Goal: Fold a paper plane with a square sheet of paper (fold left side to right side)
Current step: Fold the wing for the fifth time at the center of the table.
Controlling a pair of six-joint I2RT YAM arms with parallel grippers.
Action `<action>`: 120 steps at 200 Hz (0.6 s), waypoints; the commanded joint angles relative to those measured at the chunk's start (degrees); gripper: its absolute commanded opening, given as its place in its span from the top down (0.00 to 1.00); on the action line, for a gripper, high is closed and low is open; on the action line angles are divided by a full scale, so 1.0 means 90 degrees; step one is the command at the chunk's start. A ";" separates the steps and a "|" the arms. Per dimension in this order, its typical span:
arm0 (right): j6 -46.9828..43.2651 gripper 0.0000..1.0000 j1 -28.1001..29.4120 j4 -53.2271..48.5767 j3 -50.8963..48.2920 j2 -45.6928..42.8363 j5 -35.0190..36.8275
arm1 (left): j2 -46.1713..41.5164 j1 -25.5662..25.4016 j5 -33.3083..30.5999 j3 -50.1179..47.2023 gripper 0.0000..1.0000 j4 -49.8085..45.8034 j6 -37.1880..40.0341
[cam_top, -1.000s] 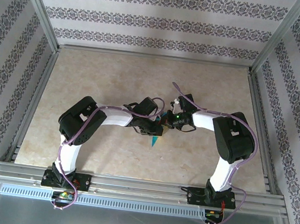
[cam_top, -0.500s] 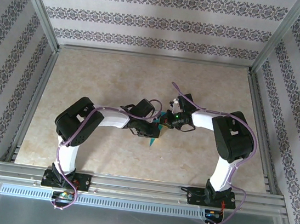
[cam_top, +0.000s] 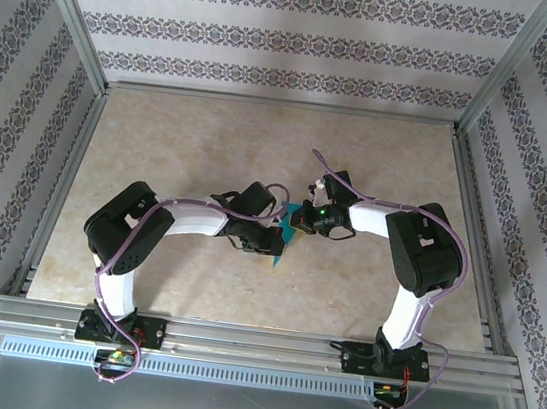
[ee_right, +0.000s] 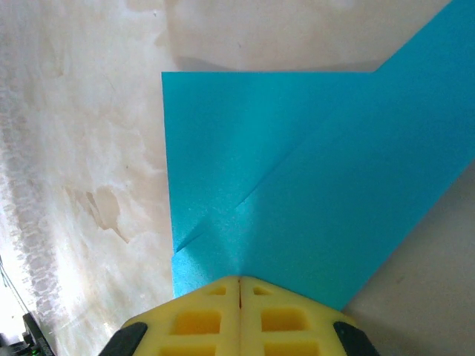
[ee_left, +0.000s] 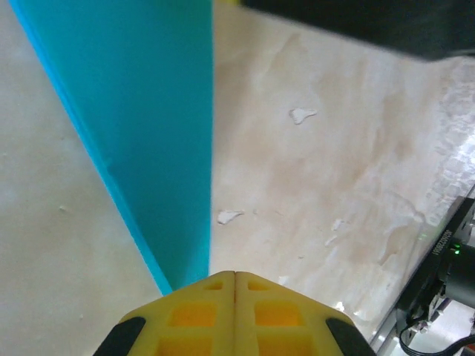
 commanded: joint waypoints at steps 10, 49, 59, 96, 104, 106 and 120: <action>-0.0020 1.00 0.0115 -0.0641 -0.0170 0.0470 0.0814 | -0.0293 0.0069 -0.0072 0.0497 1.00 -0.0455 0.0331; 0.0000 1.00 0.0157 -0.0647 -0.0150 0.0507 0.0823 | -0.0124 -0.0128 0.0244 0.0293 1.00 -0.0132 0.0106; -0.0010 1.00 0.0168 -0.0661 -0.0138 0.0515 0.0823 | -0.0036 -0.0209 0.0268 0.0251 1.00 -0.0063 0.0067; -0.0028 1.00 0.0189 -0.0706 -0.0111 0.0534 0.0843 | 0.0034 -0.0264 0.0090 0.0086 1.00 0.0140 -0.0046; -0.0026 1.00 0.0192 -0.0711 -0.0114 0.0532 0.0843 | 0.0043 -0.0264 0.0052 0.0115 1.00 0.0102 -0.0015; -0.0031 1.00 0.0189 -0.0714 -0.0110 0.0532 0.0850 | 0.0047 -0.0264 0.0041 0.0114 1.00 0.0086 -0.0008; -0.0039 1.00 0.0190 -0.0729 -0.0102 0.0534 0.0862 | 0.0064 -0.0264 -0.0012 0.0144 1.00 0.0008 0.0035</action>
